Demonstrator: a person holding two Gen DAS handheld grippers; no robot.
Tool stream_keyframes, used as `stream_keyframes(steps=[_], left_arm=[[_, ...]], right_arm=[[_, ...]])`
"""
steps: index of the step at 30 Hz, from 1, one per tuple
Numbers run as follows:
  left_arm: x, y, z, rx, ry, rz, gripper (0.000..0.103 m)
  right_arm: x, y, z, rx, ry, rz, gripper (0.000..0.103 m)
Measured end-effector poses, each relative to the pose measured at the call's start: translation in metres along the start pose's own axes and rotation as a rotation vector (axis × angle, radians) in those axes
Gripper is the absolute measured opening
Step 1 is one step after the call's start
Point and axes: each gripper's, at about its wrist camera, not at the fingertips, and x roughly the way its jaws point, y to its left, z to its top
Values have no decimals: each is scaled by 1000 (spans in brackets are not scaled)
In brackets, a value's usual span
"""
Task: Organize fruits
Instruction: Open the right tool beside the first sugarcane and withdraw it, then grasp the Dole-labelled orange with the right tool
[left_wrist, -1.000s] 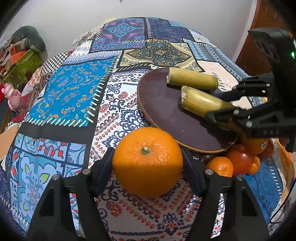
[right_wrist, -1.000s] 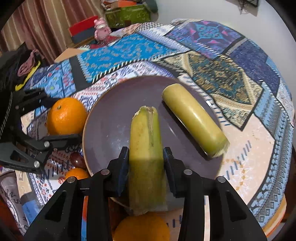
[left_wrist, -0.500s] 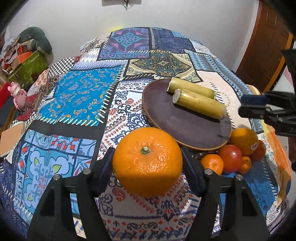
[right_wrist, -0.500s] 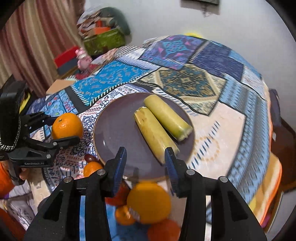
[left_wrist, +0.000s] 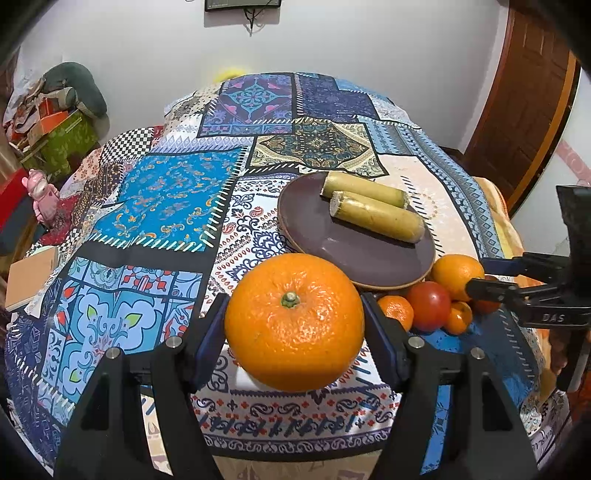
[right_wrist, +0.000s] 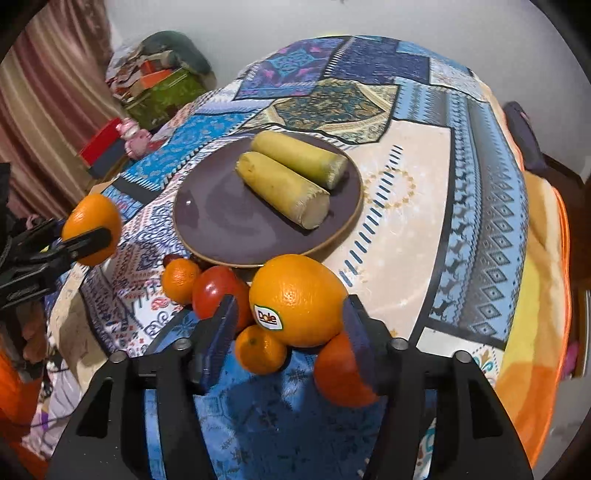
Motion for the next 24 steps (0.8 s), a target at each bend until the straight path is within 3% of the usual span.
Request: stream_keyframes(steps=[5, 21, 24], left_arm=[[1, -5, -4, 5, 8, -9, 69], [11, -16, -4, 25, 29, -23, 69], [10, -18, -3, 23, 26, -28, 69]], right_arm=[[9, 5, -2, 7, -3, -21, 72], [19, -12, -5, 80, -9, 39, 68], [20, -15, -5, 107, -15, 61, 63]])
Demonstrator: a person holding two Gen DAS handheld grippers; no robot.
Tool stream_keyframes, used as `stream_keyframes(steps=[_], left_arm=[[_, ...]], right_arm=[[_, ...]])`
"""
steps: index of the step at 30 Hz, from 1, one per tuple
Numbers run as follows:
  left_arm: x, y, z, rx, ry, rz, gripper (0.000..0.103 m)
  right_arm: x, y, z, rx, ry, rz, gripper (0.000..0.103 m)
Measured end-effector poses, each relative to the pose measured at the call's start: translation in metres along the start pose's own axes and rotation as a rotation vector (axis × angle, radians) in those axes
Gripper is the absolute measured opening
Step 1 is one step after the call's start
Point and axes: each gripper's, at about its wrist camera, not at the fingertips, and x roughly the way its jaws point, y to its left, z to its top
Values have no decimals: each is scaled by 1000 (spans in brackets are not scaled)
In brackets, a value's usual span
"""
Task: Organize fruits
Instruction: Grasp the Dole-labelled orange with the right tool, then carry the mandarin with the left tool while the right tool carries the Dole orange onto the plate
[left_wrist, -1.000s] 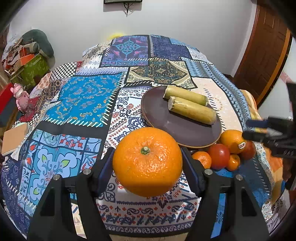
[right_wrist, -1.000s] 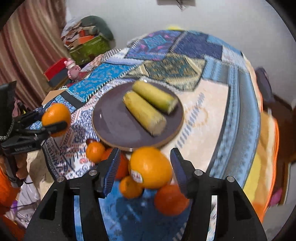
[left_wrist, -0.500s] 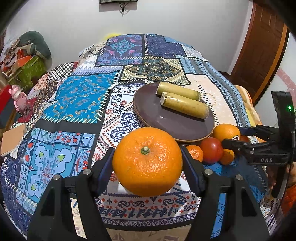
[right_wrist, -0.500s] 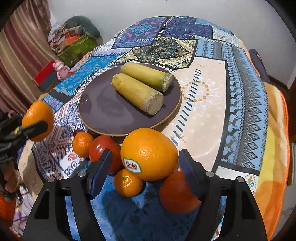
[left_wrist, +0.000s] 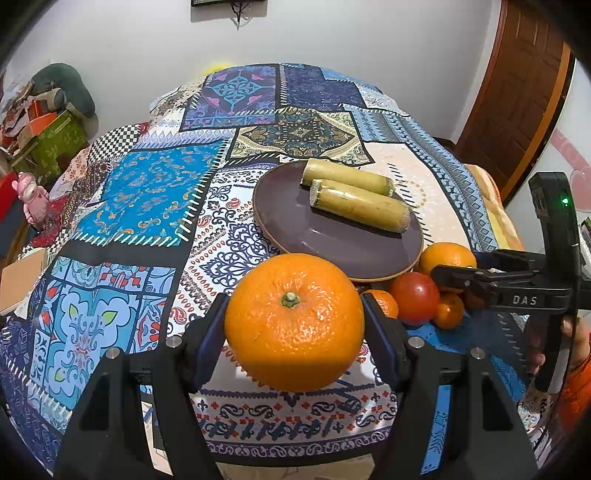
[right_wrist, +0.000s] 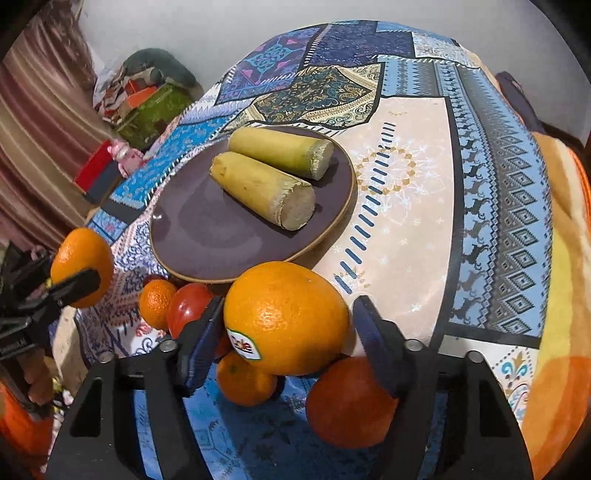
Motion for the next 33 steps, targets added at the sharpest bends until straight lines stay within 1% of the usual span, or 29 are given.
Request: stream_keyframes(steps=[4, 7, 11, 17, 19, 24, 27, 33], left_arm=[[-4, -2, 2, 6, -4, -1, 69], [-9, -2, 4, 10, -15, 3, 69], [-14, -2, 9, 4, -30, 4, 69], [-19, -5, 18, -2, -57, -1, 69], [-19, -7, 22, 3, -64, -1, 69], [-13, -8, 31, 1, -65, -5, 69], [-4, -6, 36, -7, -55, -4, 69], [16, 0, 44, -12, -16, -3, 69]], right_arm=[[-4, 6, -3, -2, -23, -31, 62], [-9, 4, -4, 26, -34, -23, 62], [-19, 4, -2, 30, -54, -23, 62], [-40, 10, 9, 27, -125, -15, 62], [-43, 11, 15, 39, -144, 7, 62], [-40, 19, 27, 46, -176, 17, 62], [-35, 25, 32, 36, -181, 19, 62], [-17, 35, 39, 16, -162, 18, 62]])
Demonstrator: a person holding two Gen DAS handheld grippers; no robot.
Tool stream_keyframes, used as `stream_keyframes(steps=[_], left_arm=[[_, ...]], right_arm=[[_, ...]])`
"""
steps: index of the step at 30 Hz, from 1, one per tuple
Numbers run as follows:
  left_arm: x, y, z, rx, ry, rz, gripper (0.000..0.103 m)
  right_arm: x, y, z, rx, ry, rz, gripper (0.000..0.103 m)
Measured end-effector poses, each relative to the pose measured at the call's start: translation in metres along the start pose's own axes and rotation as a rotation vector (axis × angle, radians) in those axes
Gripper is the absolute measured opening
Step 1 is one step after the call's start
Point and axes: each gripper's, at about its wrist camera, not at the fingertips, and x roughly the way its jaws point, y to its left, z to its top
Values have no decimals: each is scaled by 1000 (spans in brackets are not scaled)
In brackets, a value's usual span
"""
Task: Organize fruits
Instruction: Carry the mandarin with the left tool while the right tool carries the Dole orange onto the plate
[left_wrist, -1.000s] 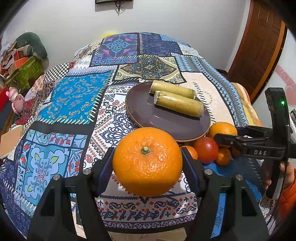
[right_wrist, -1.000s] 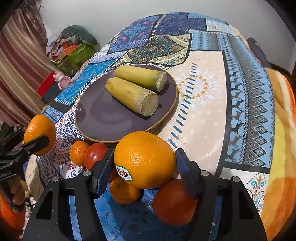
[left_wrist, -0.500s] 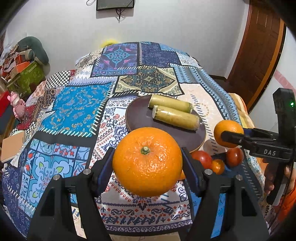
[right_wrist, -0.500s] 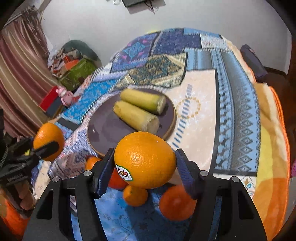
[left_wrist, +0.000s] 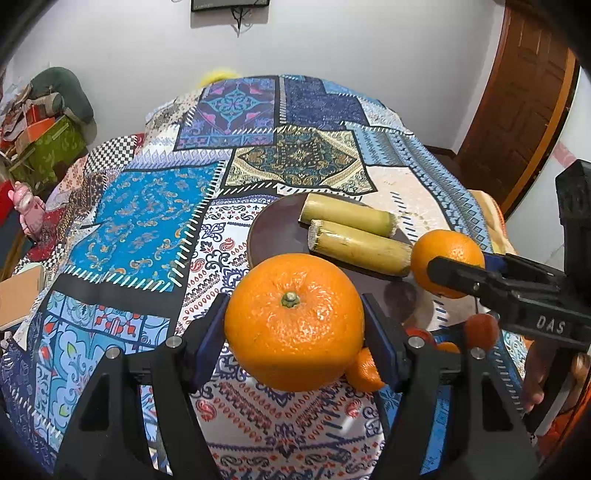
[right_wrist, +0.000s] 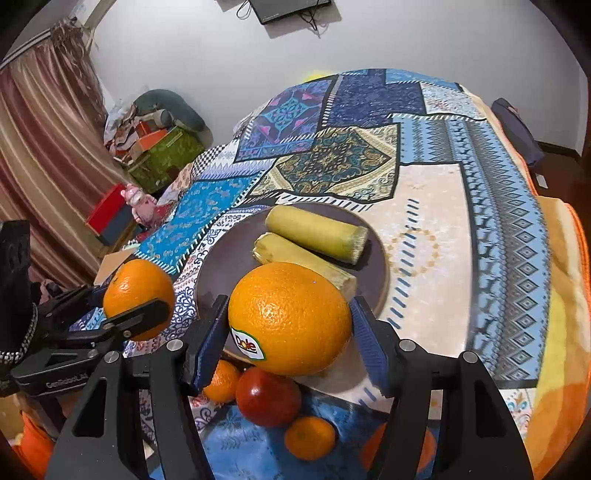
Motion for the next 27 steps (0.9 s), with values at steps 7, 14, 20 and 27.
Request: stream_keyframes(steps=[7, 14, 20, 27], left_arm=[[20, 4, 6, 10, 32, 3, 69], [38, 3, 12, 26, 57, 0, 69], [50, 6, 21, 26, 67, -8, 69], [59, 2, 28, 59, 68, 9, 69]], right_arm=[[18, 5, -1, -7, 33, 9, 62], [31, 8, -1, -24, 55, -10, 62], [37, 7, 1, -24, 67, -6, 62], [43, 4, 0, -17, 80, -10, 62]])
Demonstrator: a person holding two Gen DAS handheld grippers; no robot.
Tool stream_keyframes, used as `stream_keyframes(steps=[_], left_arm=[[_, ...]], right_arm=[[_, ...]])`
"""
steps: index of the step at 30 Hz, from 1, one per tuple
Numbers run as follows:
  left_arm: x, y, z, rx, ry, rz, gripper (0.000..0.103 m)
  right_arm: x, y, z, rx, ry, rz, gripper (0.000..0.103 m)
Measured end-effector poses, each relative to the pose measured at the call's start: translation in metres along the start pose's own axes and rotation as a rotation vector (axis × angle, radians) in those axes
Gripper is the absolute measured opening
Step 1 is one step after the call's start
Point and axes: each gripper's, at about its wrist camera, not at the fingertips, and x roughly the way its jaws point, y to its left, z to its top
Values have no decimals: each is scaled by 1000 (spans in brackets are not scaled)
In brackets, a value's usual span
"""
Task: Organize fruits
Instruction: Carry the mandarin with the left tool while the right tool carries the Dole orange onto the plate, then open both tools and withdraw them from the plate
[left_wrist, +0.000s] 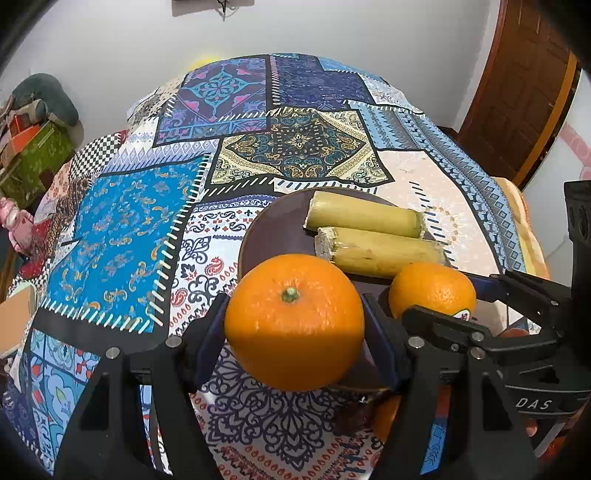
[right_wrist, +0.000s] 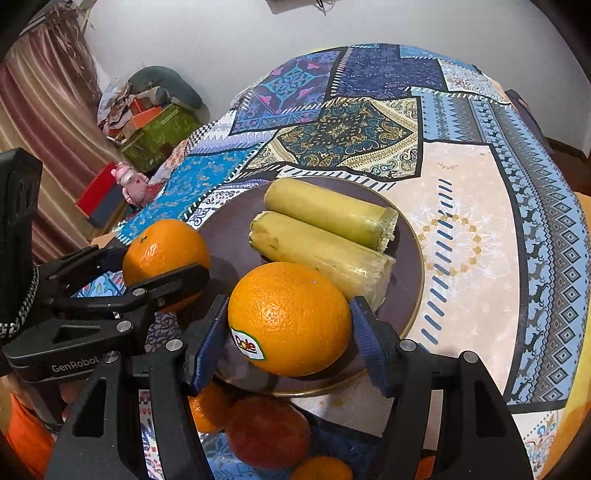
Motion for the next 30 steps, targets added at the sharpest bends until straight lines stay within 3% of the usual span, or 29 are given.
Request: stream_keyframes(steps=[12, 19, 30], left_arm=[[2, -5, 5, 10, 0, -6, 69], [-36, -12, 1, 26, -71, -1, 69], [-84, -21, -24, 25, -107, -21, 69]], right_arm=[[-3, -4, -1, 14, 0, 19, 64], [-19, 0, -2, -23, -20, -11, 64], [-73, 3, -22, -81, -88, -99, 65]])
